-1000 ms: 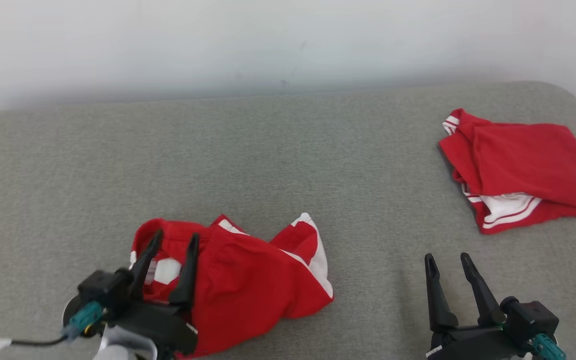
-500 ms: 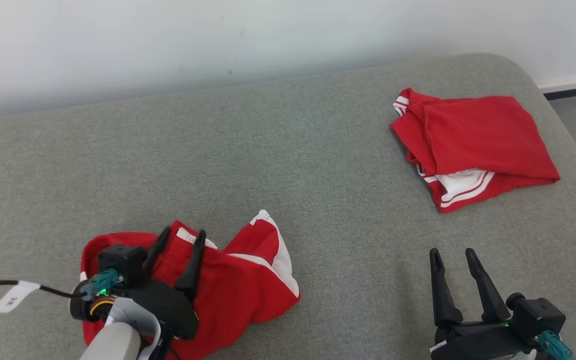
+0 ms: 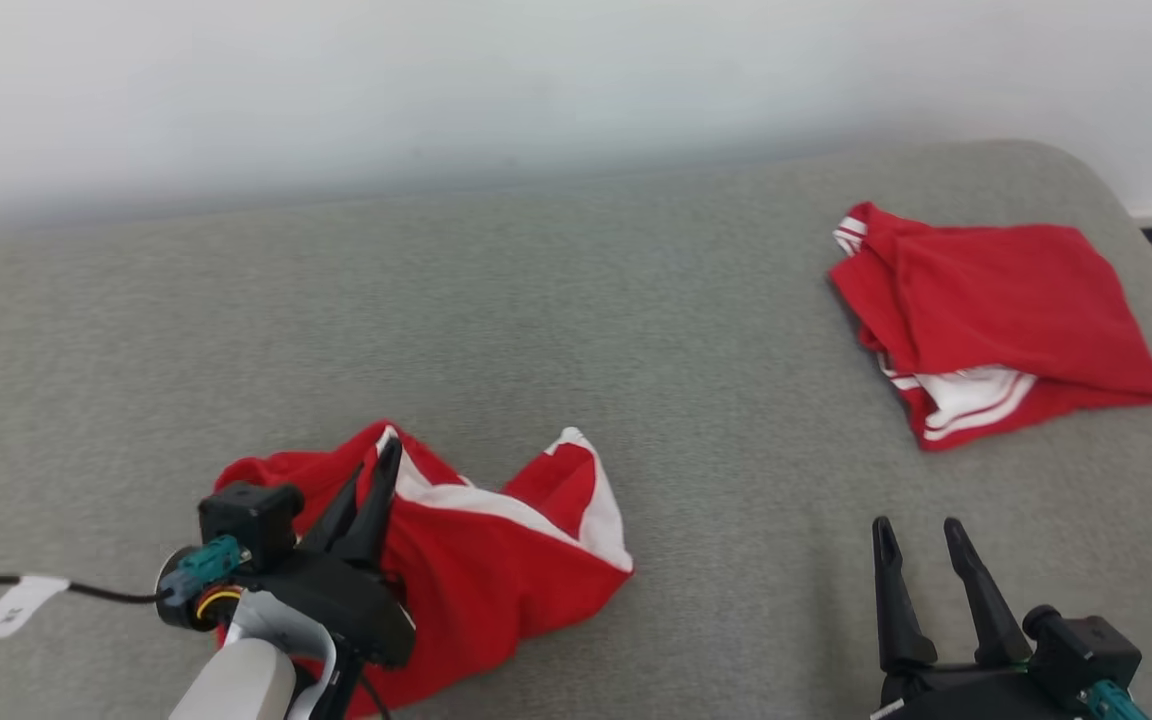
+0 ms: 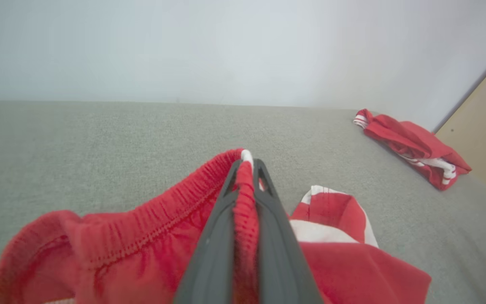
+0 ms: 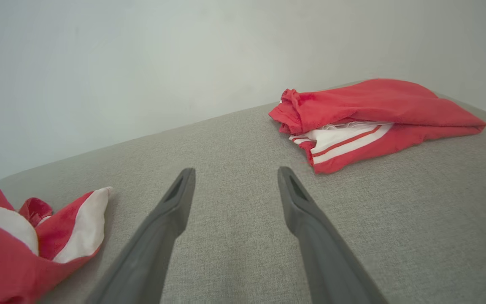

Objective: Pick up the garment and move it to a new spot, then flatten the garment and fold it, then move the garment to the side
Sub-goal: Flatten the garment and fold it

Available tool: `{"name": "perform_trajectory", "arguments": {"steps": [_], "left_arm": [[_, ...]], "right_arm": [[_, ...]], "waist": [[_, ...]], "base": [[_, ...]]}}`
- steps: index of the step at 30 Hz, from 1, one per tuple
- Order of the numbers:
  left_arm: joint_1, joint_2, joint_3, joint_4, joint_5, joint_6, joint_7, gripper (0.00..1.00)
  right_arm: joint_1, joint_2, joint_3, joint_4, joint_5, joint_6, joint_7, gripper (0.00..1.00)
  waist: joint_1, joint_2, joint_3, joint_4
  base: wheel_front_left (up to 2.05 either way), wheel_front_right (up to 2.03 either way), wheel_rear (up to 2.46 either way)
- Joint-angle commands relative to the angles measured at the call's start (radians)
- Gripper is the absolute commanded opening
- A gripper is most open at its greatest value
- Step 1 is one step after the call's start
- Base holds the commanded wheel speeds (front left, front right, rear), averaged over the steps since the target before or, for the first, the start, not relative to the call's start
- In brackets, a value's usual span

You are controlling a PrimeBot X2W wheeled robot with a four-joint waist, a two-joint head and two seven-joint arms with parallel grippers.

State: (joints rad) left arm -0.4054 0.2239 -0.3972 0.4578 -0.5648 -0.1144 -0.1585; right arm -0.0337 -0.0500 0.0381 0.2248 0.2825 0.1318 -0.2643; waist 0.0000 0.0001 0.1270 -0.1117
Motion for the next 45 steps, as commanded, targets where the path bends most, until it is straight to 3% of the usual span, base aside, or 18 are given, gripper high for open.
{"name": "perform_trajectory", "arguments": {"steps": [1,6,16,29,30,31,32,45], "left_arm": [[0.023,-0.003,0.002,-0.007,-0.009,0.001,-0.007,0.00],[0.098,-0.006,0.016,-0.124,-0.046,0.011,-0.015,0.00],[0.399,0.008,0.070,-0.296,-0.118,0.095,-0.047,0.00],[0.483,-0.062,0.042,-0.143,-0.154,0.056,-0.081,0.00],[0.476,-0.067,0.040,-0.127,-0.152,0.054,-0.084,0.31],[0.469,-0.071,0.043,-0.121,-0.148,0.055,-0.088,0.89],[0.460,-0.076,0.050,-0.114,-0.146,0.057,-0.092,1.00],[0.450,-0.066,0.066,-0.169,-0.107,0.059,-0.085,1.00]], "right_arm": [[0.008,-0.001,-0.002,0.000,-0.008,-0.002,-0.002,1.00],[0.027,-0.001,-0.006,0.002,-0.006,-0.002,-0.002,1.00],[0.033,-0.001,0.004,0.004,-0.007,-0.002,-0.002,1.00],[0.024,-0.001,-0.008,0.014,-0.019,-0.002,-0.002,1.00],[0.025,-0.001,-0.009,0.014,-0.021,-0.002,-0.002,1.00],[0.026,0.000,-0.010,0.015,-0.021,-0.002,-0.002,1.00],[0.026,-0.001,-0.011,0.016,-0.023,-0.002,-0.002,1.00],[0.022,-0.001,0.000,0.023,-0.044,-0.002,-0.002,1.00]], "waist": [[0.0000,-0.0001,-0.026,0.042],[0.0000,-0.0001,-0.052,0.117],[0.0000,-0.0001,-0.060,0.227],[0.0000,-0.0001,-0.048,0.266],[0.0000,-0.0001,-0.049,0.268],[0.0000,-0.0001,-0.050,0.270],[0.0000,-0.0001,-0.050,0.272],[0.0000,-0.0001,-0.081,0.307]], "base": [[0.00,0.00,0.00],[0.00,0.00,0.00],[0.00,0.00,0.00],[0.00,0.00,0.00],[0.00,0.00,0.00],[0.00,0.00,0.00],[0.00,0.00,0.00],[0.00,0.00,0.00]]}}
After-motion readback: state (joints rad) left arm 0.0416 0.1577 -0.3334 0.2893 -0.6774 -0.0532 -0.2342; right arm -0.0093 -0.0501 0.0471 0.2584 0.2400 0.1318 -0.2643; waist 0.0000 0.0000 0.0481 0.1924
